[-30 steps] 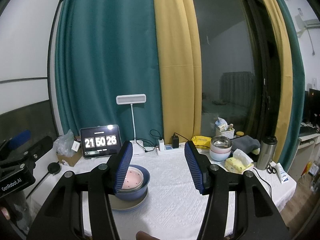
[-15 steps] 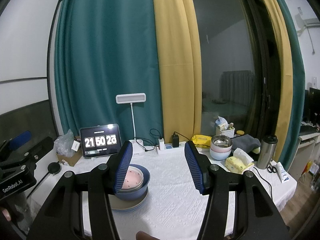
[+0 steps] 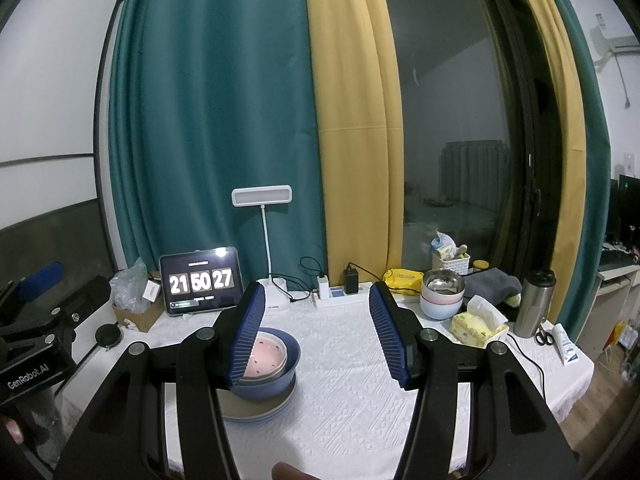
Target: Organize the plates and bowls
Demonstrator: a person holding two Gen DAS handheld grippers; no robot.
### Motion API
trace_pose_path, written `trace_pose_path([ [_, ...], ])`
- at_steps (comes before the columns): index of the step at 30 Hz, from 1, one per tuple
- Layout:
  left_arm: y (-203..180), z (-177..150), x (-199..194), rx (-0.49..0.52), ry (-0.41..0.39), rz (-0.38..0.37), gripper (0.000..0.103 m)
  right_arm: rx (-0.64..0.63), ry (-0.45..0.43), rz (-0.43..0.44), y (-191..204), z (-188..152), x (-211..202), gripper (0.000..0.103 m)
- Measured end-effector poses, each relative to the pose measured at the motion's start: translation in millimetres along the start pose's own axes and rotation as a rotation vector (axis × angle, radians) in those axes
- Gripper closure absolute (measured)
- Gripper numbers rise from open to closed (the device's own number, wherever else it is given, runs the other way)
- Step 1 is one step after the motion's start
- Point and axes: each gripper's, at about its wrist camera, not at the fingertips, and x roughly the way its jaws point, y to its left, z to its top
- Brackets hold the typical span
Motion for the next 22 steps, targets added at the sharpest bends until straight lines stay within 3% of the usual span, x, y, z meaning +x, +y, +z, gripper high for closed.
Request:
trace_pose_path([
  [22, 2.8, 0.9, 7.3, 0.017, 0.010, 0.003, 0.010, 0.001, 0.003, 0.002, -1.7, -0.4, 0.4, 0.045],
])
